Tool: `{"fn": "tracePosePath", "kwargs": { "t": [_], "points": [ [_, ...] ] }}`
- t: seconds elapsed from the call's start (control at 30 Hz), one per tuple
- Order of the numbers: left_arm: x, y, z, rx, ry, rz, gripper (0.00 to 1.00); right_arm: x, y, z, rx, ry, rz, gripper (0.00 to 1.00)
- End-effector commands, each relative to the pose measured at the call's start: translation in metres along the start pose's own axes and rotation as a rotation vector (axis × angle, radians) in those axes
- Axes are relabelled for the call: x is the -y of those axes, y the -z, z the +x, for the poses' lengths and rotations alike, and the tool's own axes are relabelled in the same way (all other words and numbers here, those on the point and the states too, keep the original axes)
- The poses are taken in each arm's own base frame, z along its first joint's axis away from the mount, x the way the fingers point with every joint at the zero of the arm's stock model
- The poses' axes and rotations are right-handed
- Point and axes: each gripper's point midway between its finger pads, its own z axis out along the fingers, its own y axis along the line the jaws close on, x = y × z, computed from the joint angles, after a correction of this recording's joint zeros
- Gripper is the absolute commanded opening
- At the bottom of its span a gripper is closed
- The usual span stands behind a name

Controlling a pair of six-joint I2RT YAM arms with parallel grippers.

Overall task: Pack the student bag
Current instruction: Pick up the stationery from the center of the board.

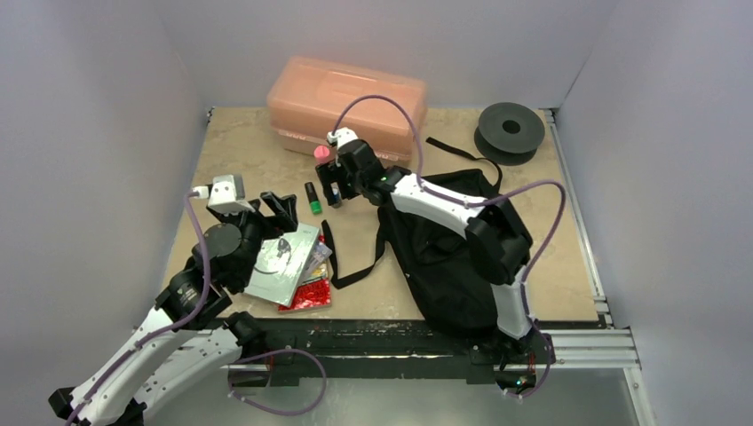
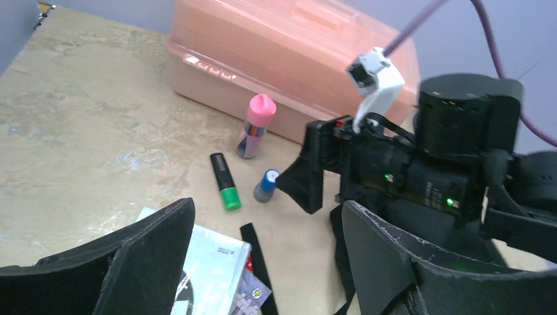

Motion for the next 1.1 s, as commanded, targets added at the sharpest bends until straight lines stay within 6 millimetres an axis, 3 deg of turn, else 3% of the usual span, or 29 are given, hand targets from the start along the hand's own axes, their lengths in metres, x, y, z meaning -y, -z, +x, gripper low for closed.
{"fn": "tracePosePath", "kwargs": {
  "t": [0.0, 0.27, 0.8, 0.93, 1.07],
  "points": [
    [-0.002, 0.002, -0.001, -0.028, -0.108, 0.005, 0.82, -0.017, -0.017, -0.007, -0.021, 0.063, 0.050, 0.89],
    [0.023, -0.005, 0.012, -0.088, -0.108, 0.103, 0.82, -0.005, -0.051, 0.011, -0.048, 0.072, 0.157, 0.79],
    [0.026, -0.009, 0.020, -0.107, -0.111, 0.110, 0.83, -0.007, -0.083, 0.013, -0.015, 0.077, 0.160, 0.62],
    [0.027, -0.010, 0.022, -0.116, -0.112, 0.111, 0.83, -0.008, -0.082, 0.012, -0.019, 0.072, 0.157, 0.42],
    [0.029, -0.012, 0.028, -0.138, -0.112, 0.116, 0.83, -0.007, -0.058, -0.009, 0.019, 0.067, 0.160, 0.21]
  ]
}}
